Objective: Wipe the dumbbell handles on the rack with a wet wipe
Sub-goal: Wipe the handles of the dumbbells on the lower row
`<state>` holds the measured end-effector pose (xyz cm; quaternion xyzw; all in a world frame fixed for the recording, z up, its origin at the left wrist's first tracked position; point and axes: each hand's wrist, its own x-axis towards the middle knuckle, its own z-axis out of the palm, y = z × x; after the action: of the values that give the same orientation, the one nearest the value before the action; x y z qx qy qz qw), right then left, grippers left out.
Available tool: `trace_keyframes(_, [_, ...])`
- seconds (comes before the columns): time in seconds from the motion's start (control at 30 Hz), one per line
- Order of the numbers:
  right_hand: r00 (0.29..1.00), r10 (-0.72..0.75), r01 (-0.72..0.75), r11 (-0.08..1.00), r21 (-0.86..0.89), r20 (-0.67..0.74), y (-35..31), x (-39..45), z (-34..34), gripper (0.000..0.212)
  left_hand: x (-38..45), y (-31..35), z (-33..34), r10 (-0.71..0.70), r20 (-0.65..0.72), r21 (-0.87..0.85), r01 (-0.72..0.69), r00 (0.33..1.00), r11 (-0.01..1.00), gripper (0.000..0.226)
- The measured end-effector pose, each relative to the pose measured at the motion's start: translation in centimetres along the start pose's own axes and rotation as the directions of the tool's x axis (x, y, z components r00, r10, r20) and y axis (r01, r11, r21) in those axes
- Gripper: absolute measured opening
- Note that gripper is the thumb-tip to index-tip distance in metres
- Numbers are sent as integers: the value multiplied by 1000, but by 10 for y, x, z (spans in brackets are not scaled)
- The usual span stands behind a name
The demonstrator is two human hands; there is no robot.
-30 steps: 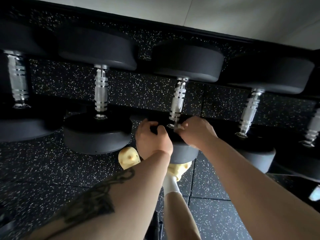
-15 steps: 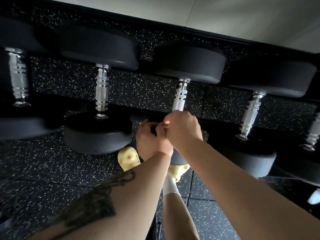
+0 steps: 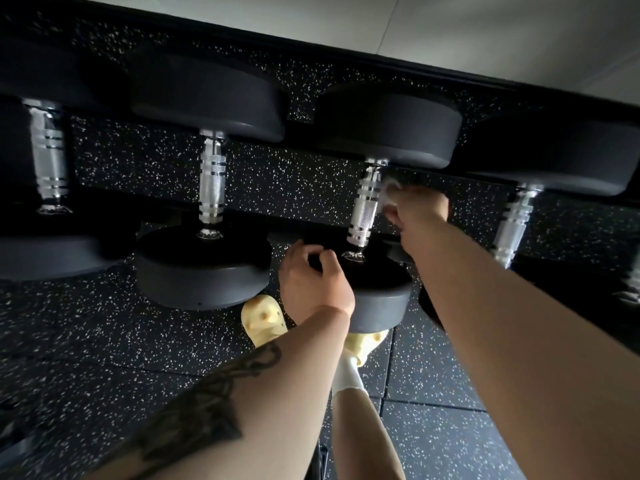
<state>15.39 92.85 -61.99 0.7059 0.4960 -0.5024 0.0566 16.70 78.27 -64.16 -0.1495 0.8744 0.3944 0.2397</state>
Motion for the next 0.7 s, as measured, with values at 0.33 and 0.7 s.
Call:
trace_keyframes(0.33, [997, -36, 18, 963, 269, 63, -4, 9, 13, 20, 0, 0, 0, 14, 1, -13, -14, 1000, 1000, 20])
trace_keyframes(0.7, [246, -968, 852, 238, -466, -45, 21, -9, 19, 22, 1, 2, 0, 18, -13, -5, -18, 1000, 1000, 18])
